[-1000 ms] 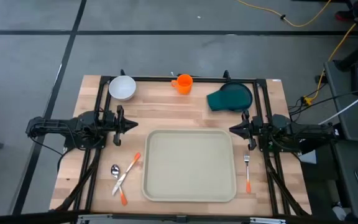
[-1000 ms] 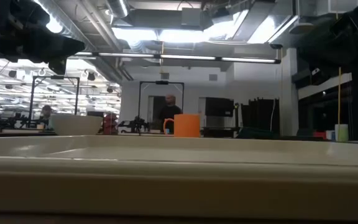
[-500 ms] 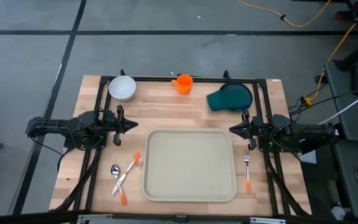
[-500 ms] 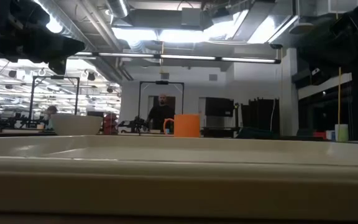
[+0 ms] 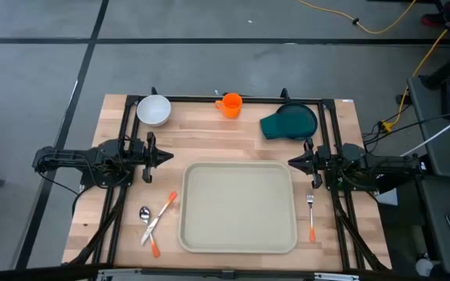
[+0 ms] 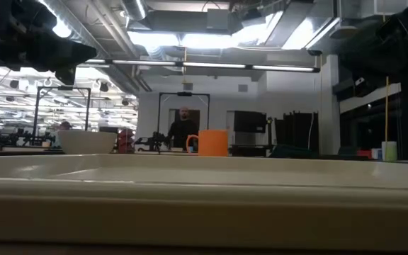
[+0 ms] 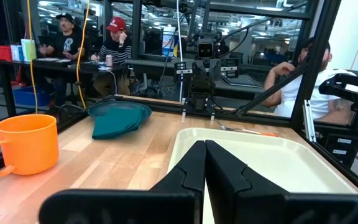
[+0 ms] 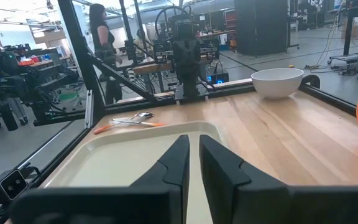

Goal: Set up tray

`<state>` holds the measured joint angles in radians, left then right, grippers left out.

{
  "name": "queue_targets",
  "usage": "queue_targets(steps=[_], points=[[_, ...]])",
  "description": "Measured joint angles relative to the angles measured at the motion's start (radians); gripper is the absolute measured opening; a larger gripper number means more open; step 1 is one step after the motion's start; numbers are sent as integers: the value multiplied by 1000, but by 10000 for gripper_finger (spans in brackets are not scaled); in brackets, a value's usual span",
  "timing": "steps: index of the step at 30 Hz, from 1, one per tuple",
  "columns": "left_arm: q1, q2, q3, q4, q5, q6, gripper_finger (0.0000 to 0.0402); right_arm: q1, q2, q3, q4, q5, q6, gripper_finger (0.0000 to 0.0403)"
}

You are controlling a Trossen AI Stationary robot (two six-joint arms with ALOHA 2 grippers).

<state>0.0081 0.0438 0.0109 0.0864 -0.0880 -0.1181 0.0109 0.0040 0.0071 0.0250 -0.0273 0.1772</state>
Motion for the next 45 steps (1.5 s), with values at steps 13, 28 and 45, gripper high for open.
queue_targets(steps=[13,28,45], points=[[0,0,0,0,0,0,3,0,0,0,0,16,-2,44],[0,0,0,224,2,-71,3,0,0,0,154,35,161,44],[0,0,0,568,-52,-168,3,0,0,0,377,183,322,44]])
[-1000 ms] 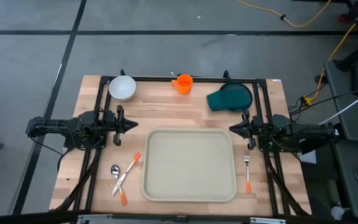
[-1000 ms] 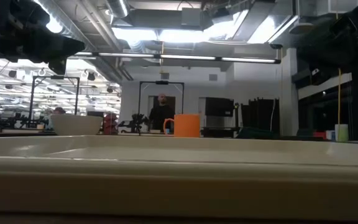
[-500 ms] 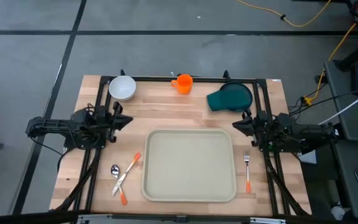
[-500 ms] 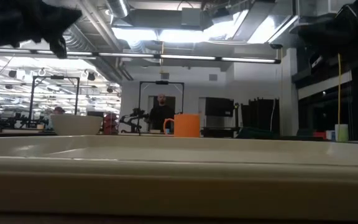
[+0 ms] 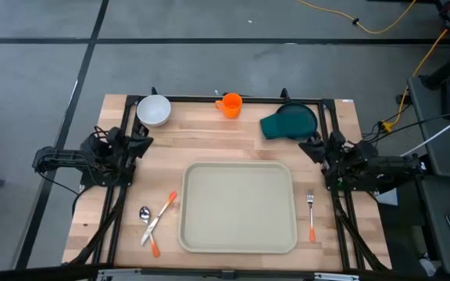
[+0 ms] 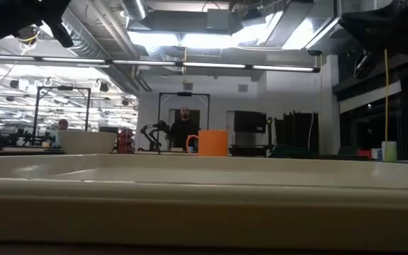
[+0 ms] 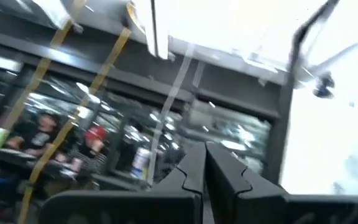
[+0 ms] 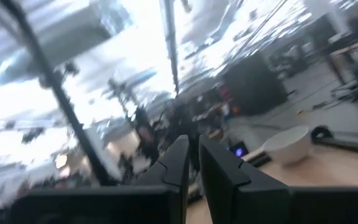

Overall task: Set up tray
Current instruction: Put the orange mug on the serving tray

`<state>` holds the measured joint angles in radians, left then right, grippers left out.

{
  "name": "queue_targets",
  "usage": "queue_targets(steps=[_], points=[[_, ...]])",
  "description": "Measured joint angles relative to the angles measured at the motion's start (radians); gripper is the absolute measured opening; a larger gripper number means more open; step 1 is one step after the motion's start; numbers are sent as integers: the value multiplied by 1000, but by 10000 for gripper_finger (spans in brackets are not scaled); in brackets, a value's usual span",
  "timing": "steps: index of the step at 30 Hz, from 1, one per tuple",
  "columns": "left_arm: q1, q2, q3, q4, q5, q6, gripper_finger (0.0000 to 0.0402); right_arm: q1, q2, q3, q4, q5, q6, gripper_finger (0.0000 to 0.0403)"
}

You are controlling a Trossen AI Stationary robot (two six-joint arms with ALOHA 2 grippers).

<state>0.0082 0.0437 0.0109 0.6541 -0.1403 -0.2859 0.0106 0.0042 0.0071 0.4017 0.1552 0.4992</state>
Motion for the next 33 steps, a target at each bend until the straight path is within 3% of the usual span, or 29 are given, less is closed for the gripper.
queue_targets(steps=[6,16,19,23,33], points=[[0,0,1,30,-142,34,3,0,0,0,46,68,21,44],[0,0,64,10,-199,66,2,0,0,3,113,136,19,40],[0,0,130,-61,-198,88,2,0,2,38,96,152,-2,19],[0,34,251,-306,-203,87,1,0,35,110,85,177,-91,8],[0,293,575,-547,-242,169,2,0,287,415,-131,237,-217,6]])
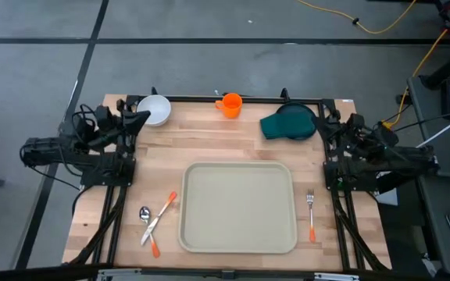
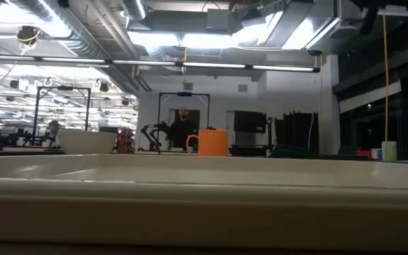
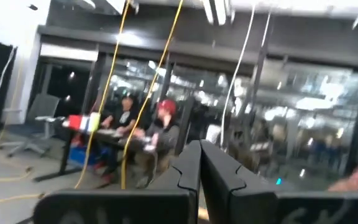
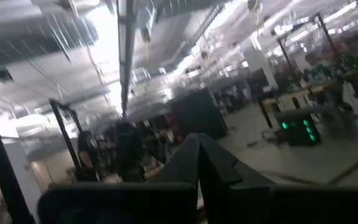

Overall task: Set up tray
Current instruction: Put the orange mug on the serving tray

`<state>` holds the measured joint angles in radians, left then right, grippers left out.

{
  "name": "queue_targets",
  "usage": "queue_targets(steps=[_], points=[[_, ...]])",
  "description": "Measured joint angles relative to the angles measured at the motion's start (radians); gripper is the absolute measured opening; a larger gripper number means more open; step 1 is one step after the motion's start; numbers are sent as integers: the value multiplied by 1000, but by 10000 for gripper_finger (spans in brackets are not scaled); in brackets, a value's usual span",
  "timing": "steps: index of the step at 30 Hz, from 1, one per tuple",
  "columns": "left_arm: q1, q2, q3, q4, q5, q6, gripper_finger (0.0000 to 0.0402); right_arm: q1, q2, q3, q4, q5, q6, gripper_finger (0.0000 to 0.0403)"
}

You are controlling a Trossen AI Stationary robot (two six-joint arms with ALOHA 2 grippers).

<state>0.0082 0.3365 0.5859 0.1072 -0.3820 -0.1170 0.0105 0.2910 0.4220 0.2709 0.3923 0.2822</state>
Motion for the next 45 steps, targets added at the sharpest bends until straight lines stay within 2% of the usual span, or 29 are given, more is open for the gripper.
queue_targets(steps=[4,10,14,18,22,28,33,38,45], points=[[0,130,141,-188,-17,8,1,0,146,173,-162,5,0,4],[20,279,327,-489,-127,-100,2,-1,334,409,-480,7,57,5],[57,374,420,-662,-118,-162,2,-12,450,523,-601,-28,82,4],[107,460,470,-843,-117,-246,2,-38,549,593,-652,-71,87,5],[175,502,474,-989,-127,-346,2,-72,621,631,-751,-82,162,5],[297,562,471,-1166,-161,-366,1,-93,665,634,-814,-82,185,5],[435,647,470,-1213,-20,-192,3,-112,683,635,-822,-110,183,5],[518,736,470,-1191,87,-78,1,-130,682,635,-823,-124,180,5],[556,782,470,-995,219,10,2,-178,716,636,-827,-132,180,5]])
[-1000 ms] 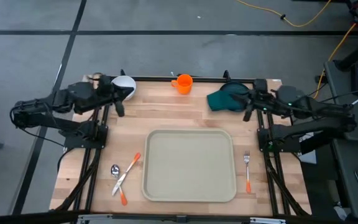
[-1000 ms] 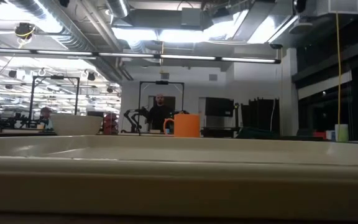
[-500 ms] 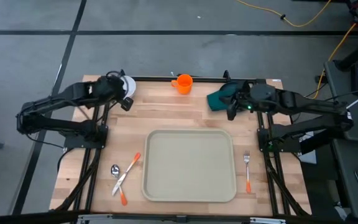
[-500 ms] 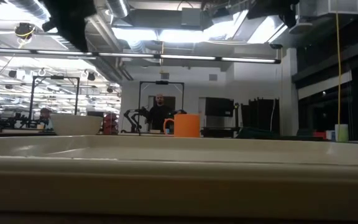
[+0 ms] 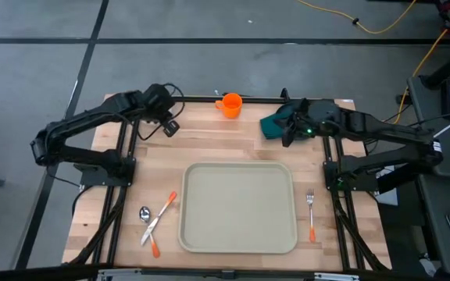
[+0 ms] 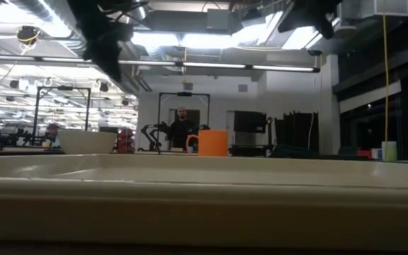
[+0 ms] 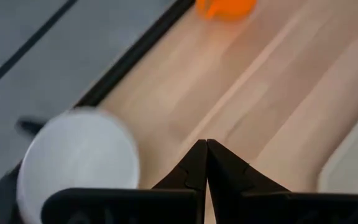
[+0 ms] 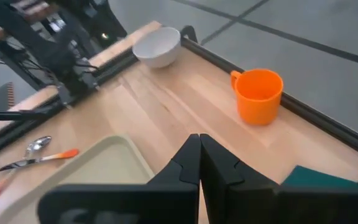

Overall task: Set up tray
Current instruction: Put the orange mug on the serving tray

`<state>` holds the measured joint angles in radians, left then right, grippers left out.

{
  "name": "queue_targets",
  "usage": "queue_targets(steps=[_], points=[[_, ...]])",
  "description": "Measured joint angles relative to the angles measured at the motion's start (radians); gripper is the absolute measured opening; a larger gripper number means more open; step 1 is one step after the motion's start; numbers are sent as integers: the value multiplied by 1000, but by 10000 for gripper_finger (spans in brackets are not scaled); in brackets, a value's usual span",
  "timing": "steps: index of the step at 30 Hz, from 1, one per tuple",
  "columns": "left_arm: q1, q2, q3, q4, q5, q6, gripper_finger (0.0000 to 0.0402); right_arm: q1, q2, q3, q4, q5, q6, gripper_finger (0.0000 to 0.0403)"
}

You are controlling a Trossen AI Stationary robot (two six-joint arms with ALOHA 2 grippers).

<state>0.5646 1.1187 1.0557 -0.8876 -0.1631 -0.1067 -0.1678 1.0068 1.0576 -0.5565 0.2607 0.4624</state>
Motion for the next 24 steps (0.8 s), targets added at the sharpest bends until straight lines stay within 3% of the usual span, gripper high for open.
queue_targets(steps=[5,12,24], points=[[17,-12,0,131,49,24,3,-49,79,0,0,-54,4,6],[28,-17,0,145,62,24,2,-105,184,0,-13,-88,5,6],[27,-17,0,218,90,65,5,-169,191,0,-122,-74,-51,6]])
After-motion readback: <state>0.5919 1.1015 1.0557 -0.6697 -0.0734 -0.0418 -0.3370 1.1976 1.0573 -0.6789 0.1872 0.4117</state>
